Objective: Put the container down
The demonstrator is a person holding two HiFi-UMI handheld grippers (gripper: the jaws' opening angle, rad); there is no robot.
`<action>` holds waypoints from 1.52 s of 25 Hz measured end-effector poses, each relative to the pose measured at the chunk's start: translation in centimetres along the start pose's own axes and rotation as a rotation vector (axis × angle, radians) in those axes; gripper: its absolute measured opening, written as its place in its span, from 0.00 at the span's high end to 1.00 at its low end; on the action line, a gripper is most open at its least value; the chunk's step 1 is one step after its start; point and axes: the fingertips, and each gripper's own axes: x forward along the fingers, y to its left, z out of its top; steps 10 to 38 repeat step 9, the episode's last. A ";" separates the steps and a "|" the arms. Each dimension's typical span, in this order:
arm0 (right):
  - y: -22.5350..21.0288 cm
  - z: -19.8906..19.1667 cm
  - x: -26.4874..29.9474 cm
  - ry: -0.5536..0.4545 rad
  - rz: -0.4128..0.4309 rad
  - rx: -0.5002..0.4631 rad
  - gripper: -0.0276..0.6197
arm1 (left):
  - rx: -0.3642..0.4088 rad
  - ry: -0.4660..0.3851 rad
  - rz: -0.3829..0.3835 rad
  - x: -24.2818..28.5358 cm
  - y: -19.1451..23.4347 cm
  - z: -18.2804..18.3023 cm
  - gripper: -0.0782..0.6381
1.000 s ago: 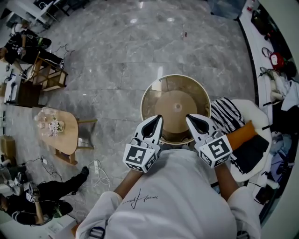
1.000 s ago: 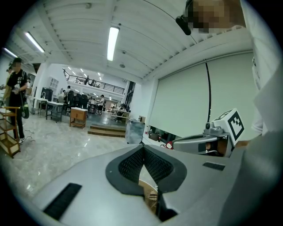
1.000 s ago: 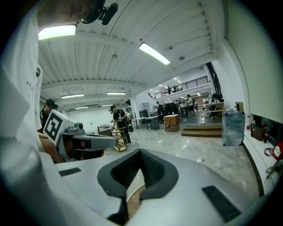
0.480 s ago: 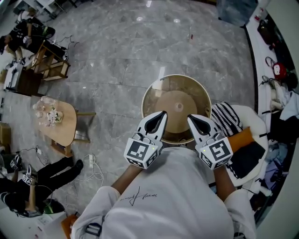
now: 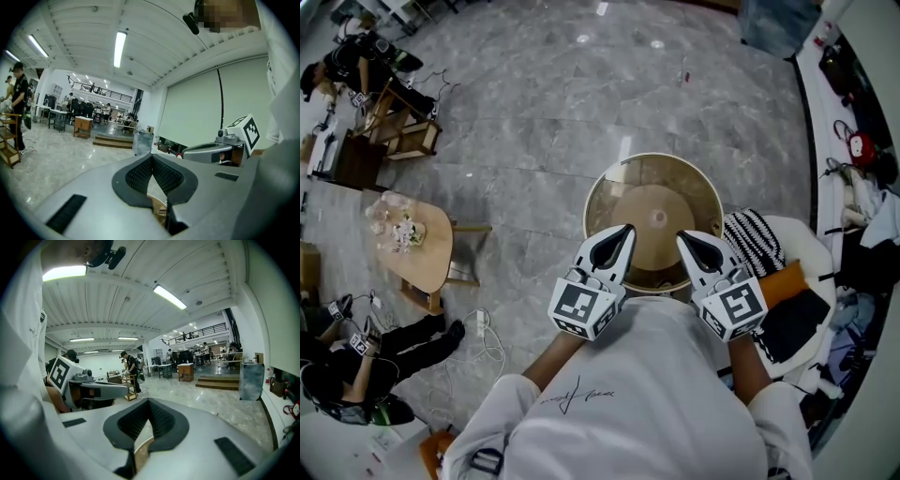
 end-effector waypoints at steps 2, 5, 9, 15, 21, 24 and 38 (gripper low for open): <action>-0.2 0.0 0.0 -0.001 0.000 -0.001 0.93 | 0.000 0.000 0.002 0.2 0.0 0.0 0.87; -0.4 0.1 -0.1 -0.005 0.001 -0.003 0.93 | 0.002 -0.003 0.003 0.4 -0.1 0.2 0.87; -0.7 0.2 -0.3 -0.008 0.000 -0.001 0.93 | 0.003 -0.001 -0.002 0.7 -0.3 0.2 0.87; -0.7 0.2 -0.3 -0.008 0.000 -0.001 0.93 | 0.003 -0.001 -0.002 0.7 -0.3 0.2 0.87; -0.7 0.2 -0.3 -0.008 0.000 -0.001 0.93 | 0.003 -0.001 -0.002 0.7 -0.3 0.2 0.87; -0.7 0.2 -0.3 -0.008 0.000 -0.001 0.93 | 0.003 -0.001 -0.002 0.7 -0.3 0.2 0.87; -0.7 0.2 -0.3 -0.008 0.000 -0.001 0.93 | 0.003 -0.001 -0.002 0.7 -0.3 0.2 0.87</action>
